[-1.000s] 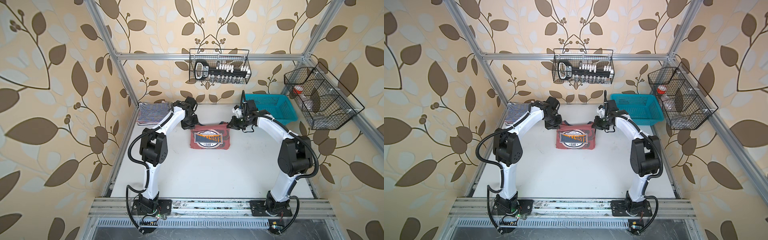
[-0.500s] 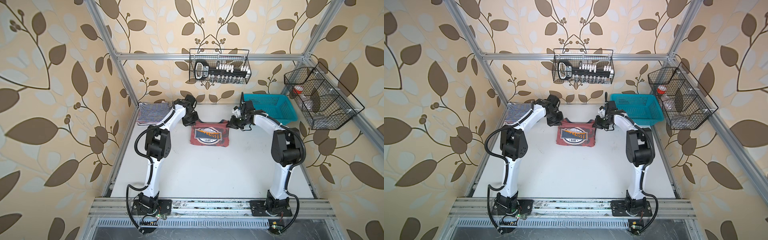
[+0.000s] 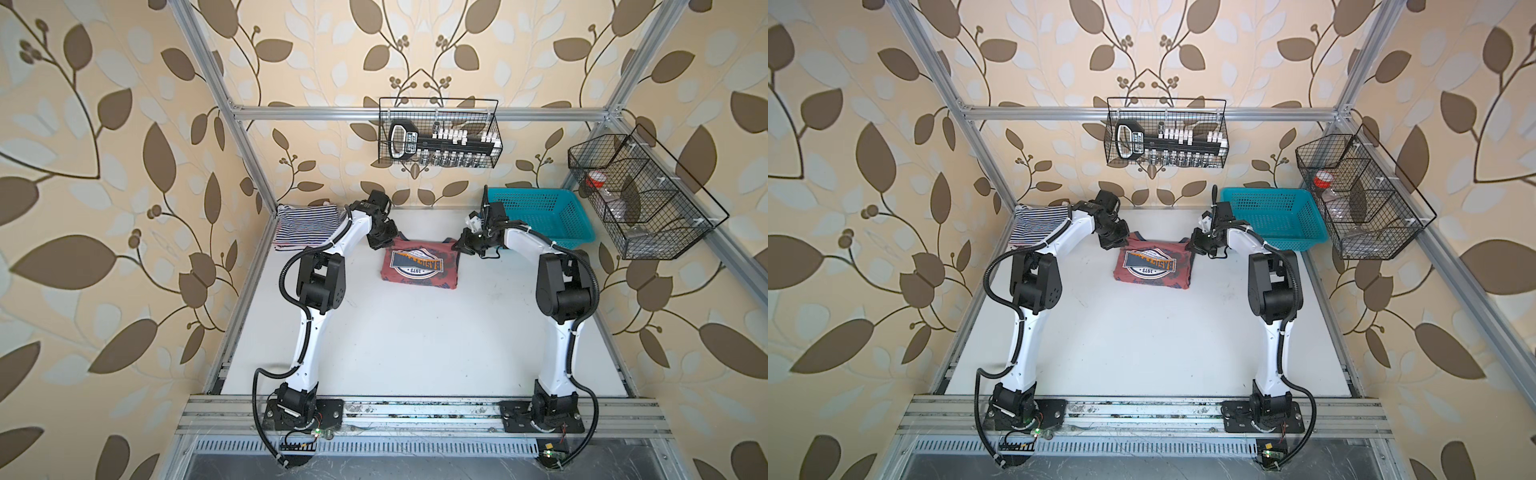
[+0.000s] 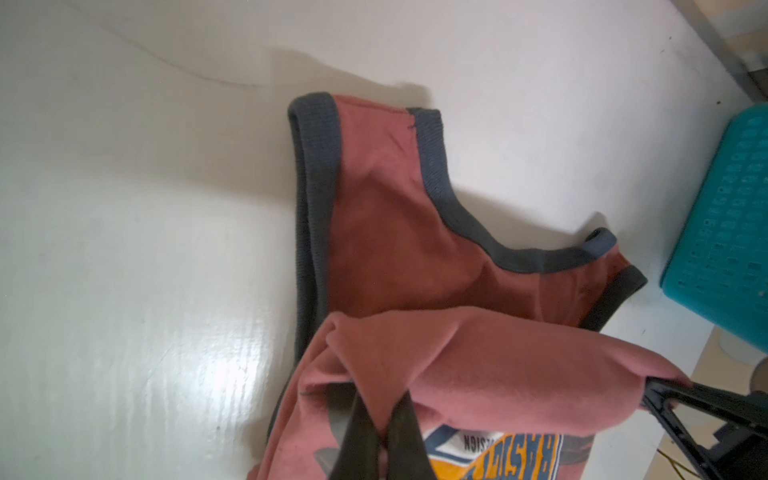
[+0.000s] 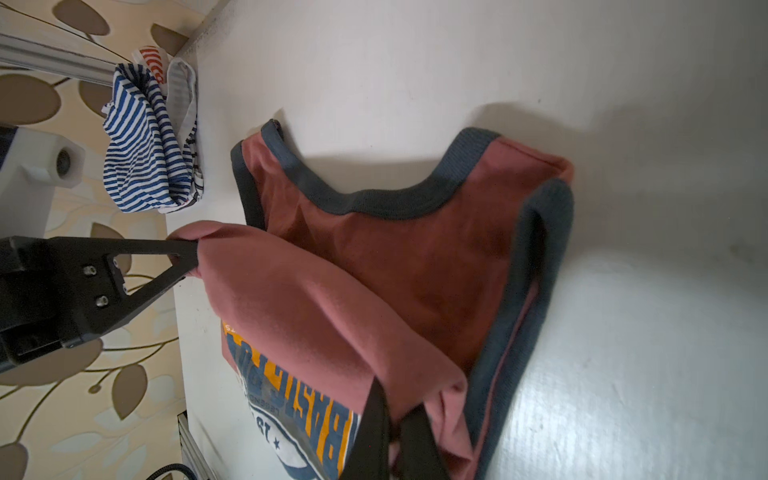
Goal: Fold and stack the tank tops
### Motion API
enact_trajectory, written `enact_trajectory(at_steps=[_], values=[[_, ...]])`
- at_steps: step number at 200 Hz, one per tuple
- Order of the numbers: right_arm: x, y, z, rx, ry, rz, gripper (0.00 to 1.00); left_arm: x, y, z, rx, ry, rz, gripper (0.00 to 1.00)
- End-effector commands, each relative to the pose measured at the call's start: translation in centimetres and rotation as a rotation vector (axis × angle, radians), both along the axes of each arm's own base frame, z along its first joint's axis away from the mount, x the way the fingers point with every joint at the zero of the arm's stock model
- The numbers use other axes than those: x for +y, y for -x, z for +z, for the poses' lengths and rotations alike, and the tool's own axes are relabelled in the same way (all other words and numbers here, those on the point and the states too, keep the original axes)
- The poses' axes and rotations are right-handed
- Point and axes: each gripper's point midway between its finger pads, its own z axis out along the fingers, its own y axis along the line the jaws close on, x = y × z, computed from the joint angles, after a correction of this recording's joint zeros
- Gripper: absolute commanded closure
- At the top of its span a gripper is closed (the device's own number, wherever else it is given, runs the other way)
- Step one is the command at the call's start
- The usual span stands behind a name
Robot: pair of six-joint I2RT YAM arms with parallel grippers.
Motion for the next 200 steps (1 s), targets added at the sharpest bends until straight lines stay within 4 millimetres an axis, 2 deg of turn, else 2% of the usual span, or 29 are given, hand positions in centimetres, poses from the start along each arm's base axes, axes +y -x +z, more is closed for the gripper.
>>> enact_trajectory(at_steps=[1,47,88,102,108,115,120,132,143,156,179,190,200], values=[[-0.2,-1.4,0.3,-0.032,-0.012,-0.022,1.0,-0.6,-2.1,3.0,-0.091,0.078,0.015,1.0],[-1.0,-2.2,0.4,-0.045,-0.019,-0.06,1.0,-0.9,-3.5,3.7,-0.133,0.102,0.034,0.99],[-2.2,-2.6,-0.6,-0.027,-0.015,-0.101,1.0,-1.9,-4.7,2.8,-0.141,0.16,0.044,0.85],[-2.5,-2.8,-1.2,-0.015,-0.019,-0.118,1.0,-2.0,-5.3,2.4,-0.148,0.171,0.061,0.83],[-2.5,-3.1,-1.4,-0.016,-0.025,-0.123,0.98,-2.0,-5.6,2.1,-0.151,0.175,0.069,0.81],[-2.6,-3.2,-1.7,-0.012,-0.03,-0.125,0.94,-2.0,-5.8,1.9,-0.152,0.174,0.078,0.74],[-2.6,-3.3,-1.8,-0.011,-0.032,-0.126,0.87,-1.9,-6.0,1.7,-0.154,0.175,0.086,0.68],[-2.4,-3.5,-2.1,-0.01,-0.043,-0.124,0.72,-1.6,-6.3,1.4,-0.155,0.172,0.107,0.67],[-2.3,-3.7,-2.0,-0.019,-0.05,-0.126,0.68,-1.0,-6.7,1.4,-0.163,0.167,0.131,0.65],[-2.3,-3.7,-1.8,-0.03,-0.058,-0.13,0.64,-0.3,-7.1,1.7,-0.175,0.167,0.165,0.55],[-2.6,-3.3,-0.4,-0.068,-0.058,-0.141,0.54,1.5,-7.6,3.7,-0.228,0.152,0.227,0.49],[-2.8,-3.0,0.6,-0.094,-0.052,-0.143,0.53,2.4,-7.6,4.9,-0.256,0.132,0.25,0.41],[-2.9,-2.5,1.6,-0.111,-0.044,-0.143,0.52,3.1,-7.4,6.3,-0.282,0.118,0.257,0.39]])
